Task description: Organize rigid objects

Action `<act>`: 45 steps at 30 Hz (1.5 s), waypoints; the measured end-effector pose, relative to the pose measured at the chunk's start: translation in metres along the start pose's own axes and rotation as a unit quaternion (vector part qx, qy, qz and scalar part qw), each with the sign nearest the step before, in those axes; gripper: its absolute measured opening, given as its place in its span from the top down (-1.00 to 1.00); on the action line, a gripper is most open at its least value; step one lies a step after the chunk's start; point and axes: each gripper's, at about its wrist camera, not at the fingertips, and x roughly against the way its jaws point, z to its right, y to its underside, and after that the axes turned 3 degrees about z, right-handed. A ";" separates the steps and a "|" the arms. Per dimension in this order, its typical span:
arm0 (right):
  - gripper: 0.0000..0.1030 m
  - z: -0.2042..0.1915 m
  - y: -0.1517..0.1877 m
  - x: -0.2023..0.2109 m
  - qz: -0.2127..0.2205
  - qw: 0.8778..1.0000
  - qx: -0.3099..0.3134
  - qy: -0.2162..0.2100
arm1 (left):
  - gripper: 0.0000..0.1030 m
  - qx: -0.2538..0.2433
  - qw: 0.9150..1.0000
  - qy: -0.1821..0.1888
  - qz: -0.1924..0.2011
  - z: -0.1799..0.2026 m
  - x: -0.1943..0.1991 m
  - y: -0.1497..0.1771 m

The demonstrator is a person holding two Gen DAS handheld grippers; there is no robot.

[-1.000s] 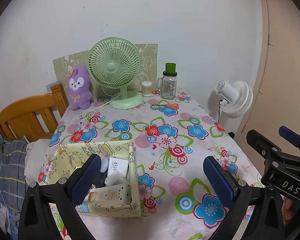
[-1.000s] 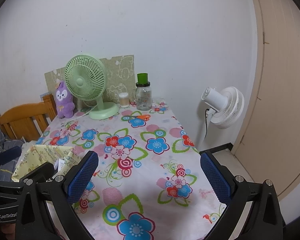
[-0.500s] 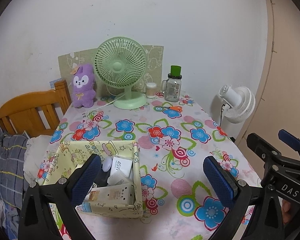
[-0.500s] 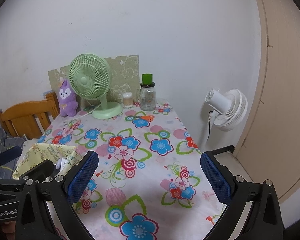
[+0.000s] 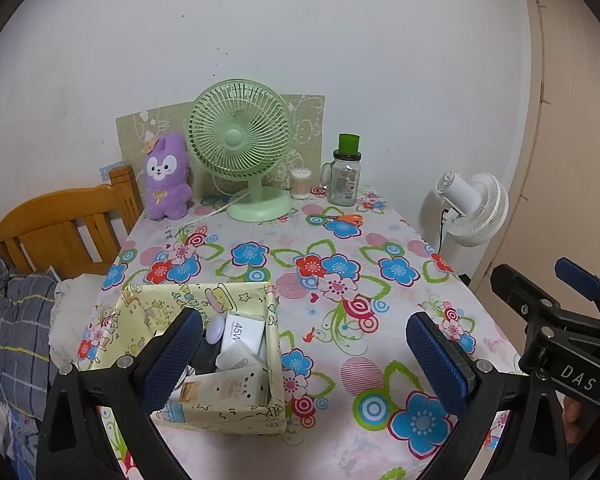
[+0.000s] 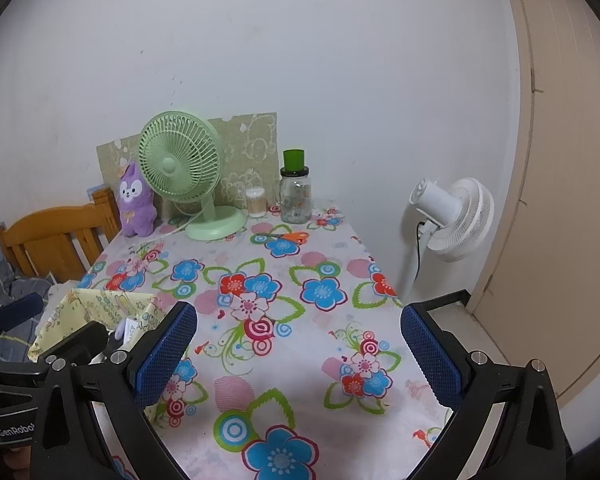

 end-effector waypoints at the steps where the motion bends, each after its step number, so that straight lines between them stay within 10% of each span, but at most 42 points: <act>1: -1.00 0.000 0.000 0.001 0.002 1.000 0.000 0.001 | -0.99 0.000 1.000 0.001 0.000 0.000 0.000 0.000; 45: -1.00 -0.007 -0.004 0.006 0.019 1.000 0.011 0.003 | -0.99 -0.002 1.000 -0.002 -0.006 -0.004 -0.002 0.000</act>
